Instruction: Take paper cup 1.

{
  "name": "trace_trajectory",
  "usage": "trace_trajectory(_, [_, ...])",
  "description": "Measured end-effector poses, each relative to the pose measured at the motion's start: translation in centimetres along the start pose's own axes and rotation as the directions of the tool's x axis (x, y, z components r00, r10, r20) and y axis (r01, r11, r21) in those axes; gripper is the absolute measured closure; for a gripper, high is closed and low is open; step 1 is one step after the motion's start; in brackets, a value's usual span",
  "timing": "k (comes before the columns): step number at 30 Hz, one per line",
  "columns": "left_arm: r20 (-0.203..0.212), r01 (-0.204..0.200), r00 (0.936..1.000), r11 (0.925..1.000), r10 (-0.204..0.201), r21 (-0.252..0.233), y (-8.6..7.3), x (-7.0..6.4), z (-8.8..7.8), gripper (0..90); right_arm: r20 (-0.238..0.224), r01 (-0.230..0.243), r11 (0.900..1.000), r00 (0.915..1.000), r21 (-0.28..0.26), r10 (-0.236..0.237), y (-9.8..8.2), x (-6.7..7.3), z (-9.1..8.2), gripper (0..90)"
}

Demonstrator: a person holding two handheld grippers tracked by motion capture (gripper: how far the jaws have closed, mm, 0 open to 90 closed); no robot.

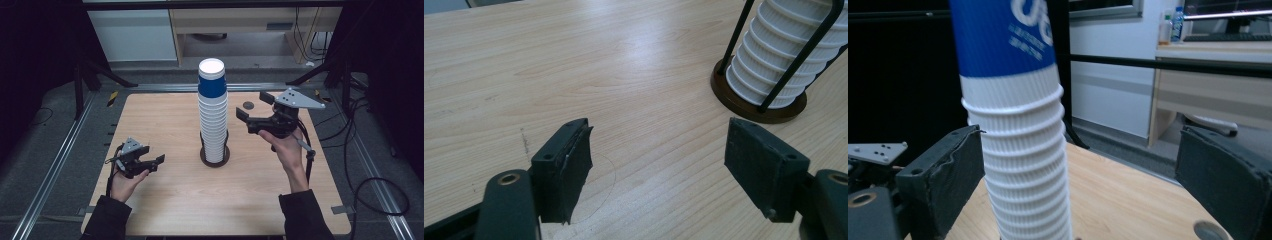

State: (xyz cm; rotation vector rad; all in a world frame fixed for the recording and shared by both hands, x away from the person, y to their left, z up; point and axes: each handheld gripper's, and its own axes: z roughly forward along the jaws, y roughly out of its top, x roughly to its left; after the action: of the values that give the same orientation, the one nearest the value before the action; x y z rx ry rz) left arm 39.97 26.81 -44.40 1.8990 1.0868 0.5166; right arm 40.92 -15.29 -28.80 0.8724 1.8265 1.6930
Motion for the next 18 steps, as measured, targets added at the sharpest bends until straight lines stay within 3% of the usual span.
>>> trace_trajectory(18, [0.007,0.0,1.0,1.0,0.0,0.005,0.0,0.0,0.1,25.9,-0.072,0.035,0.999,0.9968,-0.013,-0.036,2.6,2.6,4.8,5.4])
